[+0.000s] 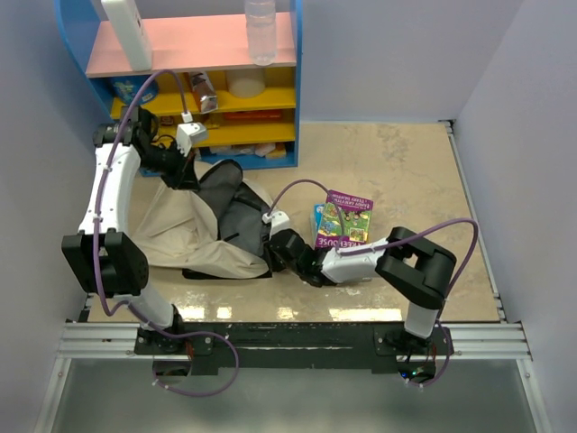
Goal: Pack the student bag
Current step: Adjust the student bag at the center of the board, then pick up the book from the center of the board.
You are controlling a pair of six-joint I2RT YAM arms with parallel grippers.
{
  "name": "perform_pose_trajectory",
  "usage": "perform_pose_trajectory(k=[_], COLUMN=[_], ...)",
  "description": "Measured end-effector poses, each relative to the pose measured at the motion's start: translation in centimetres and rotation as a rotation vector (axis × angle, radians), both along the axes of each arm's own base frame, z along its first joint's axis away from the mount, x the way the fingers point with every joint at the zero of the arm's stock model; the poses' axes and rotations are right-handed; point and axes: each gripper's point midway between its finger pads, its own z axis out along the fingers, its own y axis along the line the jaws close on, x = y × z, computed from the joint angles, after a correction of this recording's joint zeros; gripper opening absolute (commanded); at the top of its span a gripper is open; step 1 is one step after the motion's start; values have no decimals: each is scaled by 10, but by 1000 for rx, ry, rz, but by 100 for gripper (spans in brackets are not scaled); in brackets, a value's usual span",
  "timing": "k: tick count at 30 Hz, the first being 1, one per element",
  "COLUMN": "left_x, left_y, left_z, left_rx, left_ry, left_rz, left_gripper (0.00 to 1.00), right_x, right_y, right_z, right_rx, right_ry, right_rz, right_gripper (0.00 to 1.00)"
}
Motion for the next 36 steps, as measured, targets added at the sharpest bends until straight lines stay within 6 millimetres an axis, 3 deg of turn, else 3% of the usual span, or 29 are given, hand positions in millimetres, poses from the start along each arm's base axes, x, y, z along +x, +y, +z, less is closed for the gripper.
perform_pose_trajectory(k=[4, 7, 8, 10, 11, 12, 15, 16, 19, 21, 23, 25, 28, 32, 36], left_x=[0, 0, -2, -5, -6, -7, -11, -15, -23, -23, -23, -23, -23, -22, -20], left_y=[3, 4, 3, 0, -4, -7, -20, -25, -35, -40, -44, -47, -51, -54, -56], left_z=[-2, -2, -1, 0, 0, 0, -1, -3, -7, -7, -6, -7, -8, -8, -7], left_rx=[10, 7, -1, -17, -24, -27, -38, -39, -40, -42, -47, -52, -54, -55, -58], left_ry=[4, 4, 6, 10, 9, 6, -7, -6, -6, -16, -21, -25, -31, -42, -54], left_rz=[5, 4, -2, -22, -36, -51, -103, -120, -158, -174, -185, -194, -207, -218, -223], left_gripper=[0, 0, 0, 0, 0, 0, 0, 0, 0, 0, 0, 0, 0, 0, 0], right_x=[-1, -2, -2, -2, -4, -5, -3, 1, 22, 45, 69, 85, 93, 78, 75], right_y=[-2, -3, -3, -4, -7, -10, -12, -9, -5, -25, -62, -102, -154, -194, -221], right_z=[-1, -2, -1, 3, 7, 12, 54, 79, 167, 221, 250, 252, 228, 188, 177], right_rx=[9, 27, 31, 32, 18, 2, -8, 17, 149, 229, 256, 227, 135, 21, -9], right_ry=[-2, -2, -1, 0, 7, 12, 5, -11, -84, -138, -179, -188, -163, -104, -83], right_rz=[-9, -15, -16, -17, -18, -16, -12, -15, -49, -119, -227, -335, -466, -529, -585], right_gripper=[20, 31, 42, 53, 67, 74, 94, 99, 99, 99, 99, 99, 99, 99, 99])
